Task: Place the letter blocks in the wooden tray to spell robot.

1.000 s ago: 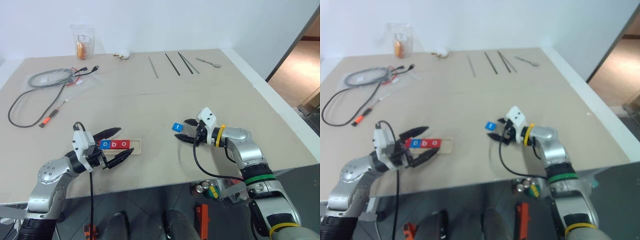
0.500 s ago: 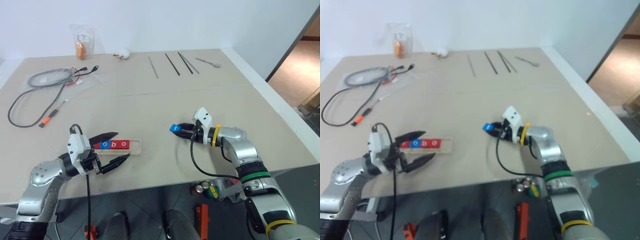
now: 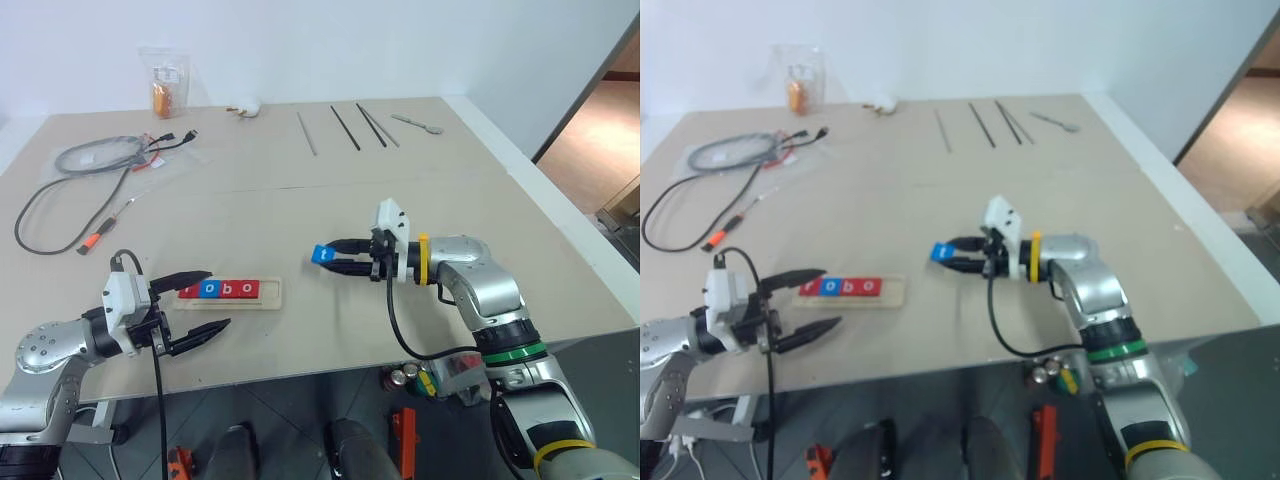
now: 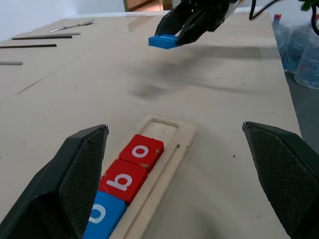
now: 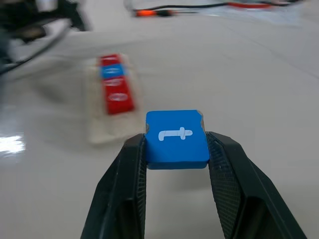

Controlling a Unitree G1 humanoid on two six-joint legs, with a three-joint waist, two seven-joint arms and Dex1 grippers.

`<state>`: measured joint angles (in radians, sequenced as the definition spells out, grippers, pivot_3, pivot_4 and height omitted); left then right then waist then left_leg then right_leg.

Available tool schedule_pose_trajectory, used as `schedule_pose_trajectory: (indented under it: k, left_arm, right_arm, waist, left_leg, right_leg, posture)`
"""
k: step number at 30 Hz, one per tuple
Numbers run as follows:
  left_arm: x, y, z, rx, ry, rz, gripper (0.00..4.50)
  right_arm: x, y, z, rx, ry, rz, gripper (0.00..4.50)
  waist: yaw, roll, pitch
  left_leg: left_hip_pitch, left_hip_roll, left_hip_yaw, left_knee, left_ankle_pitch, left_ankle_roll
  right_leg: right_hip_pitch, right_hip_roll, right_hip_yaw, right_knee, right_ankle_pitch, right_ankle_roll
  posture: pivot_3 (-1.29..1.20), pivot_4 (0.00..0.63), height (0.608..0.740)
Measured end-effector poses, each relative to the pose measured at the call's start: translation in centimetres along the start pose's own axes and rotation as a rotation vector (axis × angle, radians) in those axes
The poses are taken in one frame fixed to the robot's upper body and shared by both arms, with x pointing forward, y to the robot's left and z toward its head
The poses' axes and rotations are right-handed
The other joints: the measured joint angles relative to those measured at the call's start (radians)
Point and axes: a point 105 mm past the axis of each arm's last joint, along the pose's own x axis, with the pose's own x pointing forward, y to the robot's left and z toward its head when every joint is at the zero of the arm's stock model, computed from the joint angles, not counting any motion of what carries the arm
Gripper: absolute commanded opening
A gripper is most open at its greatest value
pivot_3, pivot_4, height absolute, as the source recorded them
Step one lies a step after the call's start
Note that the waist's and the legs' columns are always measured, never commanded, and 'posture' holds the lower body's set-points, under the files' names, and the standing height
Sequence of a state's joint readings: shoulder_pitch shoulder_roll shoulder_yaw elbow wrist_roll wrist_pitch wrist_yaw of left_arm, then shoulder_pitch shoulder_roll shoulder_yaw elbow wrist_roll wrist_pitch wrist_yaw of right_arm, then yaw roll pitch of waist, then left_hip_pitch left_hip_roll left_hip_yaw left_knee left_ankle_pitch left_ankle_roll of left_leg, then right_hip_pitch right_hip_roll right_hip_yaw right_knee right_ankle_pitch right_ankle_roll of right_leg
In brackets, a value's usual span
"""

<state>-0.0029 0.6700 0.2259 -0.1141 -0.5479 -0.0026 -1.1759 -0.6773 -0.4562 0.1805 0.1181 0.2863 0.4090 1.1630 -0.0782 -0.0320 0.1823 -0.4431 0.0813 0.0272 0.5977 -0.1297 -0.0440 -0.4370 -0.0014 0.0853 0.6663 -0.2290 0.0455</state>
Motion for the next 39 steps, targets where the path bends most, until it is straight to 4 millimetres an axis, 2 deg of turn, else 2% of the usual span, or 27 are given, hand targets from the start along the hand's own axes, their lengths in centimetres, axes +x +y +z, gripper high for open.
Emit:
schedule_pose_trajectory:
  k: [6, 10, 13, 18, 24, 39]
  left_arm:
    - [-0.5, 0.7, -0.3, 0.024, 0.042, -0.017, 4.50]
    - [-1.1, 1.1, -0.3, 0.041, 0.051, -0.012, 4.50]
    - [-1.5, 1.5, -0.4, 0.049, 0.057, 0.019, 4.50]
    - [-1.6, 1.6, -0.5, 0.060, 0.060, 0.038, 4.50]
    - [-1.3, 0.8, -1.3, 0.028, 0.044, 0.055, 4.50]
    - [-0.2, 0.1, -1.8, 0.015, 0.006, 0.080, 4.50]
  right_arm:
    - [3.5, 1.9, 0.2, -0.108, 0.135, 0.148, 1.17]
    - [5.5, 1.9, -1.1, -0.122, 0.244, 0.175, 1.17]
    - [6.5, 1.9, -1.0, -0.139, 0.302, 0.194, 1.17]
    - [7.0, 1.8, -0.9, -0.167, 0.365, 0.210, 1.17]
    - [7.4, 1.4, -0.6, -0.182, 0.415, 0.210, 1.17]
    - [8.6, 1.2, -0.3, -0.197, 0.463, 0.222, 1.17]
  waist:
    - [-0.002, 0.000, 0.000]
    - [0.000, 0.000, 0.000]
    - [0.000, 0.000, 0.000]
    - [0.001, 0.000, 0.000]
    - [0.001, -0.001, 0.000]
    - [0.000, -0.001, 0.000]
  left_leg:
    - [0.000, 0.001, 0.000, 0.000, 0.000, 0.000]
    - [-0.002, 0.001, 0.001, 0.000, 0.000, 0.000]
    - [-0.004, 0.001, 0.001, 0.000, 0.000, 0.000]
    - [-0.004, 0.001, 0.000, 0.000, 0.000, -0.001]
    - [-0.004, 0.002, 0.000, 0.000, 0.000, -0.001]
    - [-0.004, 0.002, 0.000, 0.000, 0.000, -0.001]
  right_leg:
    - [-0.002, 0.000, -0.001, 0.000, 0.002, -0.002]
    - [-0.003, 0.000, -0.001, 0.000, 0.001, -0.003]
    - [-0.005, 0.000, -0.002, 0.000, 0.001, -0.003]
    - [-0.004, 0.000, -0.002, 0.000, 0.001, -0.002]
    - [-0.004, 0.000, -0.003, 0.001, 0.001, -0.003]
    - [-0.004, 0.000, -0.003, 0.001, 0.001, -0.003]
  posture:
    - [0.00, 0.150, 0.740]
    - [0.00, 0.150, 0.740]
    - [0.00, 0.150, 0.740]
    - [0.00, 0.150, 0.740]
    - [0.00, 0.150, 0.740]
    - [0.00, 0.150, 0.740]
